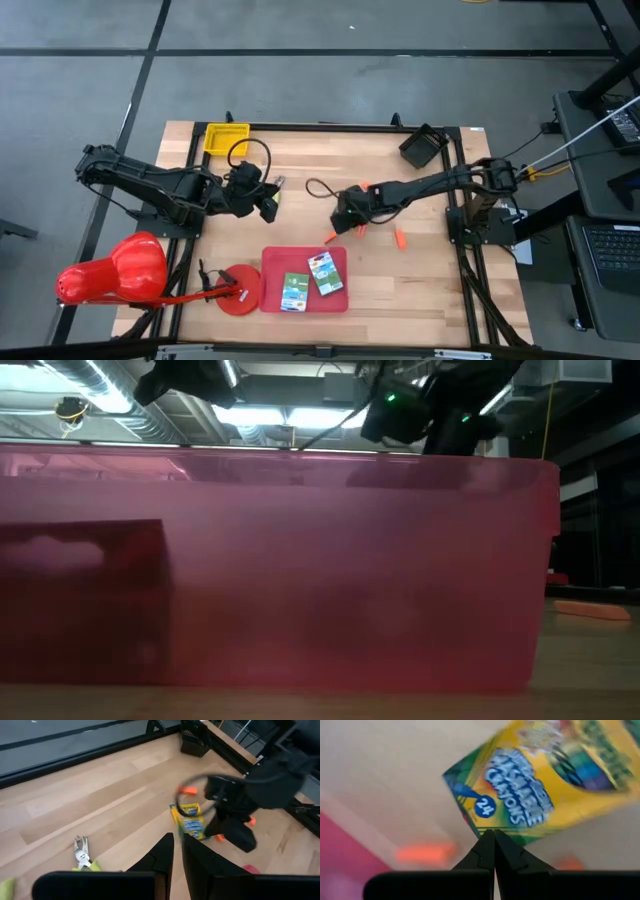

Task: Pick & Place School Supplies
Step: Put the yellow crayon box into the pink bin

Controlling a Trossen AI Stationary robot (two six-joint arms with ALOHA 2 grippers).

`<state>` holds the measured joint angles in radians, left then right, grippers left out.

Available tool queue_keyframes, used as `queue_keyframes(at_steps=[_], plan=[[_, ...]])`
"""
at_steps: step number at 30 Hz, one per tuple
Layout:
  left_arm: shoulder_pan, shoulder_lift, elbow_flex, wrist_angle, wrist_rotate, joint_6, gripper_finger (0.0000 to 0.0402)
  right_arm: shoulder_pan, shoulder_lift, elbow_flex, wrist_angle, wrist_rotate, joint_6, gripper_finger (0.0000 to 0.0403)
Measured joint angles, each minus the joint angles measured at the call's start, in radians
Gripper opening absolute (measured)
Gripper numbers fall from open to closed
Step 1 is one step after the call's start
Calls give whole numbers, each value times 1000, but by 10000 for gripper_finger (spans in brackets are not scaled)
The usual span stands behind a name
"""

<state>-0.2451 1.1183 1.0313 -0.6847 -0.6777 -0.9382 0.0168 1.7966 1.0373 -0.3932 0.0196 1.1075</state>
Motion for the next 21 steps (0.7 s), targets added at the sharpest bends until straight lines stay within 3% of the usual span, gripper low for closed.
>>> queue_keyframes(at_steps=[5,14,18,21], plan=[[0,0,0,-9,0,-17,33,-61,51,19,122,-15,-28,0],[0,0,0,-9,-2,-32,33,-211,64,184,146,97,-184,0],[-3,0,0,-15,8,-85,33,-276,52,274,16,80,-255,0],[-11,2,-23,-51,-10,-222,33,-282,28,297,-124,81,-328,0]])
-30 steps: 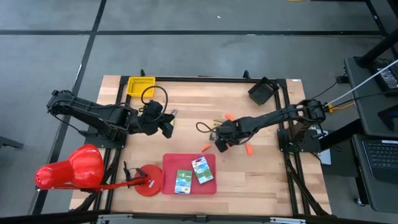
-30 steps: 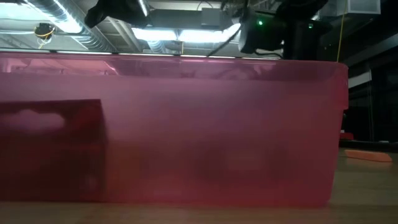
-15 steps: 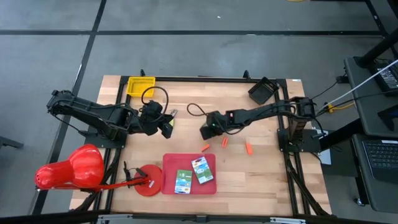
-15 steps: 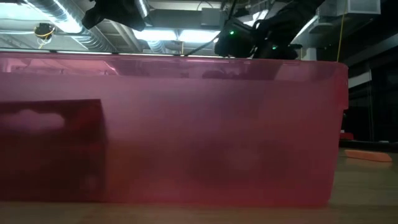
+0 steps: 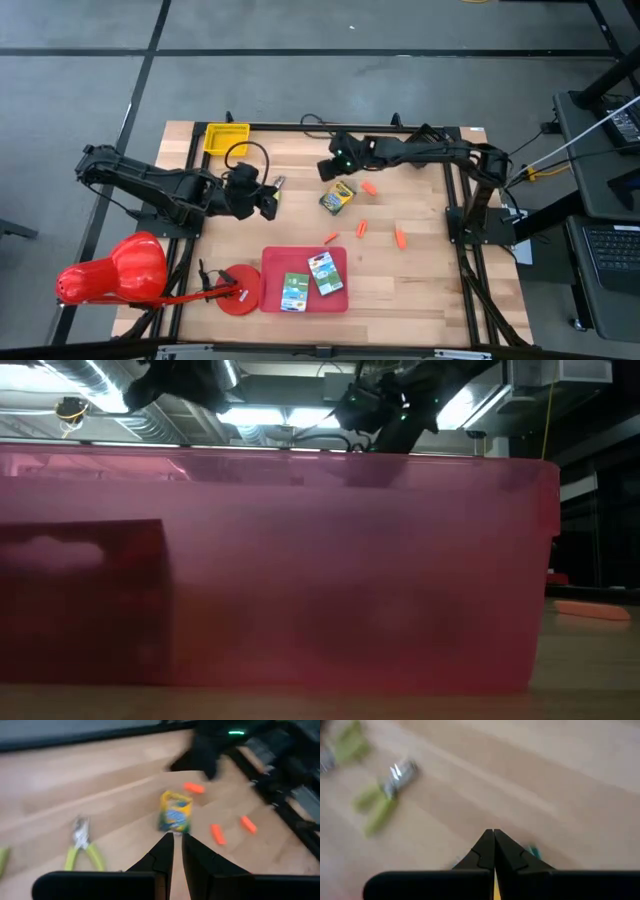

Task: Pick & Place School Supplies
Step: Put the yellow crayon box into the pink bin

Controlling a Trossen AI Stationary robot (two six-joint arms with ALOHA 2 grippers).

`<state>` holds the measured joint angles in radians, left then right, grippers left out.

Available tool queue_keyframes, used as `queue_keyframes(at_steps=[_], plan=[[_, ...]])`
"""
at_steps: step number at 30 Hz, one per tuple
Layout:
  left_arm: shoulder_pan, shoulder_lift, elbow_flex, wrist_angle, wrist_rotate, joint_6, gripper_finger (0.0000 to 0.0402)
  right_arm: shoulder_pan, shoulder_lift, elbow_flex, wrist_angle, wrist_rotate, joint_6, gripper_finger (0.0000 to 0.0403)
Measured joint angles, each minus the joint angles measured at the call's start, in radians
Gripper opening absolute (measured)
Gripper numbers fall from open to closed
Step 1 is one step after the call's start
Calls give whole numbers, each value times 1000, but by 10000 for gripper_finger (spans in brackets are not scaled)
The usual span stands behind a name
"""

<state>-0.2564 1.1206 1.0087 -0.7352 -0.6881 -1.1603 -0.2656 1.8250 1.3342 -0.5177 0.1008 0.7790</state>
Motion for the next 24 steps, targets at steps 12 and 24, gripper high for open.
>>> queue_keyframes(at_steps=[12,24], plan=[[-154,2,-199,172,-75,-344,33,9,-26,-225,-41,-17,-28,0],[-73,151,-250,406,96,-440,33,67,-26,-278,113,-73,49,0]])
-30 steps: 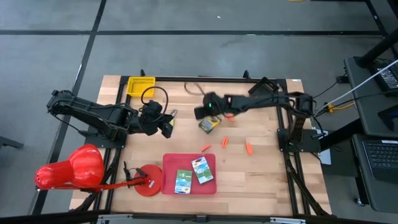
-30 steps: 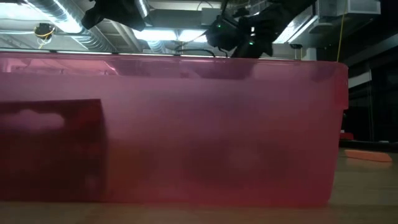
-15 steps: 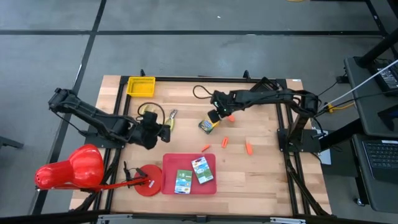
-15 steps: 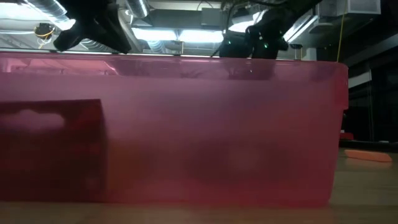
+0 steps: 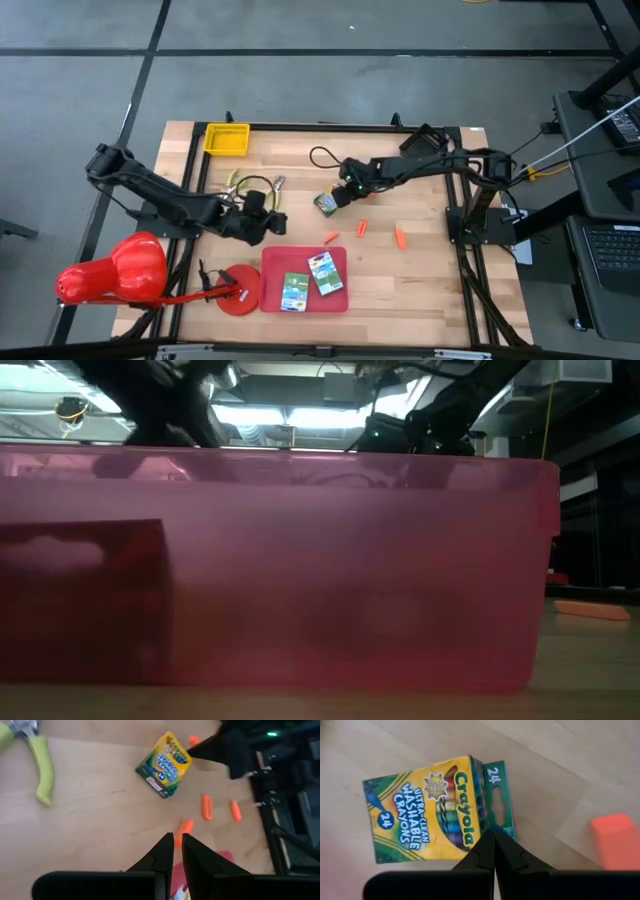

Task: Pick & Place School Supplies
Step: Put the yellow crayon box into the pink bin

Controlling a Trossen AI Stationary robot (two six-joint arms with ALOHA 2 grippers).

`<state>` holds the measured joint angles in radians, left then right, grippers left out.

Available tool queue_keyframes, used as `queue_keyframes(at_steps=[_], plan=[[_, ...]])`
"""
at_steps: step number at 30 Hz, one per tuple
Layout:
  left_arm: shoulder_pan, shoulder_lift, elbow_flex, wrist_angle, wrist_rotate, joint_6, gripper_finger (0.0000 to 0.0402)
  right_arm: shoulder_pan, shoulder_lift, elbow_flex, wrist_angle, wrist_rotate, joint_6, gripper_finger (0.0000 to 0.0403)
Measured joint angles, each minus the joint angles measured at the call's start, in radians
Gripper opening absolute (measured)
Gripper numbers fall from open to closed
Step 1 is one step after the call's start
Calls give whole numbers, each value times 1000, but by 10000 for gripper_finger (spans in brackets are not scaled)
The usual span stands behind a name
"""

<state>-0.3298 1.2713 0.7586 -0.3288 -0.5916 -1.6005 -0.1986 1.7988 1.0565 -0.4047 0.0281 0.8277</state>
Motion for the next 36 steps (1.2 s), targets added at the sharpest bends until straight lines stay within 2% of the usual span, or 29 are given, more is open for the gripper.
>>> queue_keyframes(at_steps=[6,10,14,18,21,29,36], plan=[[108,119,0,141,143,12,33,30,2,0,12,7,28,0],[160,177,0,256,184,32,33,28,2,0,4,18,29,0],[208,221,0,269,241,25,23,16,2,0,-1,35,28,0],[253,245,0,277,265,17,4,-4,5,0,-2,34,16,0],[287,256,0,283,305,30,4,-16,14,1,-8,17,1,0],[330,274,0,290,330,32,3,-18,52,2,13,-18,-21,0],[335,274,0,310,339,31,3,-17,58,2,-11,39,-25,0]])
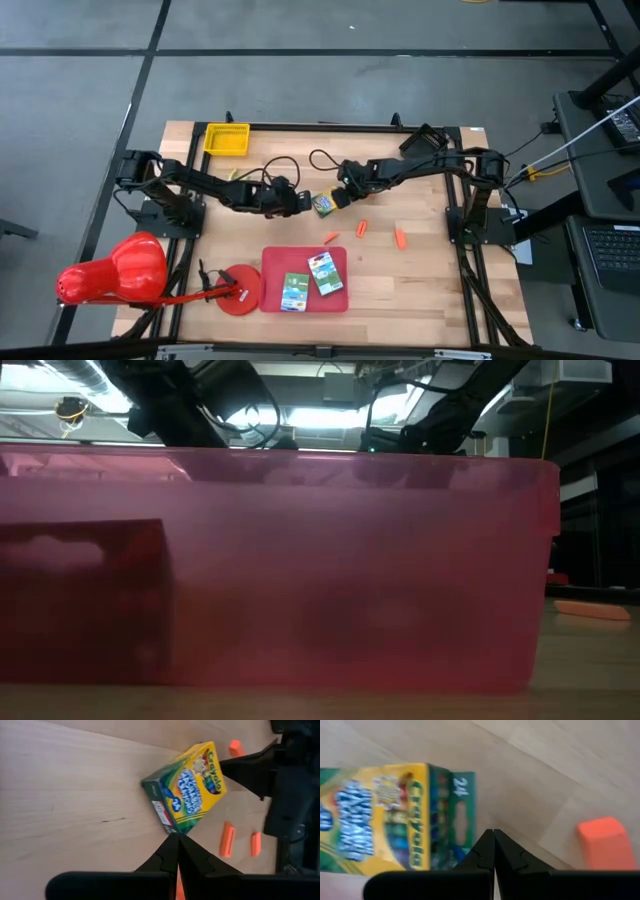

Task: Pick & Place School Supplies
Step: Put the yellow crayon box into the pink bin

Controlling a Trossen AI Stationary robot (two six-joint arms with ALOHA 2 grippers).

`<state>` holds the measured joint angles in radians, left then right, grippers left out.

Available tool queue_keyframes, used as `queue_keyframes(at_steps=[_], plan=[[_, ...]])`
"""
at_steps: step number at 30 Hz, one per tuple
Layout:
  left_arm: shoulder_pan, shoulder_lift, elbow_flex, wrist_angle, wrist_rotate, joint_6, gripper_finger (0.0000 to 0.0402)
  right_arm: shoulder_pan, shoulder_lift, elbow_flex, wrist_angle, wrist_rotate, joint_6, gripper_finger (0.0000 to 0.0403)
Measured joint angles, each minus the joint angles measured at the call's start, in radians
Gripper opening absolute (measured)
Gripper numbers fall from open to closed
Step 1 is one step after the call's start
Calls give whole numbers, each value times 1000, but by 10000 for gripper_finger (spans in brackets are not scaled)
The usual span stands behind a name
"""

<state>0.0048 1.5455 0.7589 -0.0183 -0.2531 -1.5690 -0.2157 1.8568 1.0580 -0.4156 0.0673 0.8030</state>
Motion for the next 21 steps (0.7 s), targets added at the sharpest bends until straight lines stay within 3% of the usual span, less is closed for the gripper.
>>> queue_keyframes(at_steps=[21], plan=[[24,0,0,19,23,23,3,10,3,0,13,-60,-29,0]])
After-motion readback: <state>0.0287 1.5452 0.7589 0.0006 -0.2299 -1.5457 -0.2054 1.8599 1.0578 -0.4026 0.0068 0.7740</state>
